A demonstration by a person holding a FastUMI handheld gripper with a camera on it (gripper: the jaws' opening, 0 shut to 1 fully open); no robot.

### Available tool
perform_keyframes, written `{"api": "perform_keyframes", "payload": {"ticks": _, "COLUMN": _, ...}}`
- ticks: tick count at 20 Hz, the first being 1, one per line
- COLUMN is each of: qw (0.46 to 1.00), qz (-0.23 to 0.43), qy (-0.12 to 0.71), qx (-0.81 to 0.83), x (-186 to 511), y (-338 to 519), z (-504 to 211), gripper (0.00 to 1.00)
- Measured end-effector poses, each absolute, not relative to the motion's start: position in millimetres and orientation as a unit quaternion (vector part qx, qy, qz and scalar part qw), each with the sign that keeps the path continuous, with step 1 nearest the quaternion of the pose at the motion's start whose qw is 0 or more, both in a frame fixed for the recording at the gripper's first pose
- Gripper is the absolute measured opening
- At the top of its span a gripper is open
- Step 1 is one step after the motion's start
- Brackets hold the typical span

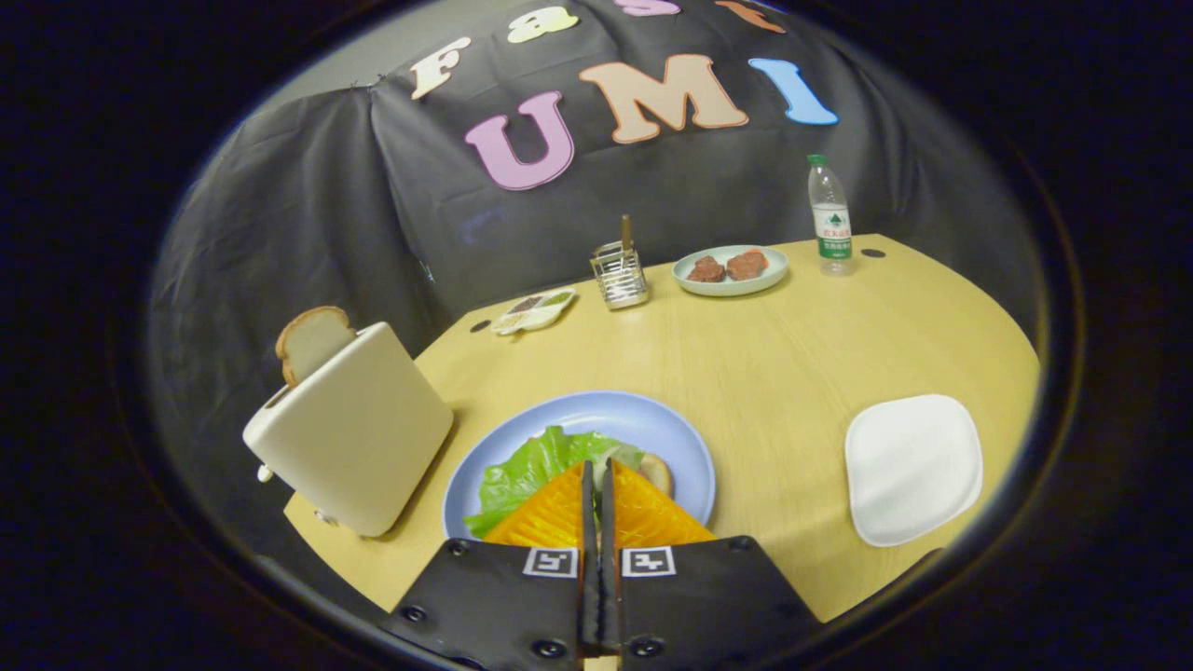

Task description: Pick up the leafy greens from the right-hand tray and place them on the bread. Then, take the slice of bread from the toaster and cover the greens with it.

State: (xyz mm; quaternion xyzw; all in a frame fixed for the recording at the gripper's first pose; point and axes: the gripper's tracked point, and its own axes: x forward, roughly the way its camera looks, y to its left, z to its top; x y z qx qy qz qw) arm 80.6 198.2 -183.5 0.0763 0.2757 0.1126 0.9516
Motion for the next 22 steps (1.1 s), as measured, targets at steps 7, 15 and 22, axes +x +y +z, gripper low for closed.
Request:
{"api": "perform_keyframes", "payload": {"ticks": 7, "qw": 0.951, "qz": 0.105, "qy": 0.291, "qx": 0.02, "x": 72.0, "y": 181.5, "z": -184.5, "gripper": 0.12}}
{"api": "perform_keyframes", "payload": {"ticks": 15, "qw": 0.957, "qz": 0.101, "qy": 0.273, "qx": 0.0, "x": 64.4, "y": 170.4, "z": -158.6, "gripper": 0.91}}
{"api": "perform_keyframes", "payload": {"ticks": 22, "qw": 0.965, "qz": 0.143, "qy": 0.221, "qx": 0.001, "x": 49.8, "y": 195.7, "z": -90.0, "gripper": 1.0}}
